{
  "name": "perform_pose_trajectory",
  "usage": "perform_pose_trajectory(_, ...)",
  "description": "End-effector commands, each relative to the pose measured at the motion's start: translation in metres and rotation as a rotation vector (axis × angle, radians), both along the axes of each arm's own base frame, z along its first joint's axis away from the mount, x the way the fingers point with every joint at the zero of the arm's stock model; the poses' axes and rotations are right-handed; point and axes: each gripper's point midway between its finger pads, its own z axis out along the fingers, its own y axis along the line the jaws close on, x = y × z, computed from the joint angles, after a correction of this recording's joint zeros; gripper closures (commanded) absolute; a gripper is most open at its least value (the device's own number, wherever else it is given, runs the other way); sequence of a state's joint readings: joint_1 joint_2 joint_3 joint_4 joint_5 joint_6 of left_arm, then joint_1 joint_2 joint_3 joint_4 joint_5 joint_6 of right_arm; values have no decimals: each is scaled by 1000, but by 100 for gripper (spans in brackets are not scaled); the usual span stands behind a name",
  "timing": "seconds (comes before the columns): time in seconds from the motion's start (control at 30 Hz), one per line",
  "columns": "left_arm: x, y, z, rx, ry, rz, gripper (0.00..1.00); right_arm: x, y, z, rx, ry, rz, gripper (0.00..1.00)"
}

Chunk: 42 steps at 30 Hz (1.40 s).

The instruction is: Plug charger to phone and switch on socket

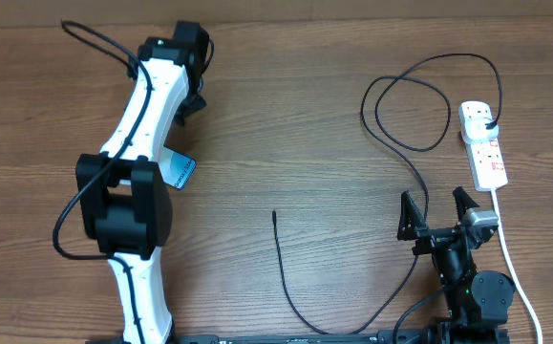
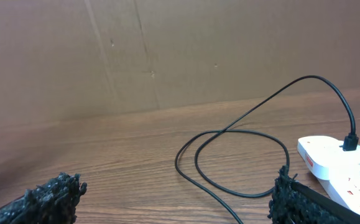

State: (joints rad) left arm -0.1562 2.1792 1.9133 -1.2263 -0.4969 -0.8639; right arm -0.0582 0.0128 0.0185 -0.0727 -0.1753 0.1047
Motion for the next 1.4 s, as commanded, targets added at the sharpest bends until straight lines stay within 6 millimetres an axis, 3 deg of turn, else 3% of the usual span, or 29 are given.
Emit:
perform_pose_trajectory(0.0,-16,-5,15,-61,-65,39,0,0,0,-2,0,-2,-5,0)
perform_pose_trajectory(0.23,-51,-6,4,-116,-97,109,0,0,0,-2,0,-2,-5,0)
perform_pose_trajectory(0.5,-81,-13,-37,-203,-67,192,0,0,0,-2,0,-2,-5,0)
perform_pose_trajectory(0.73,-94,9,-45,-212,-38,283,0,0,0,-2,0,-2,-5,0)
perform_pose_trajectory(1.0,-95,29,-50,-320,-42,385,1,0,0,-2,0,-2,-5,0)
perform_pose_trajectory(1.37,-71,24,-50,-381,-126,369,0,0,-1,-2,0,-2,-5,0)
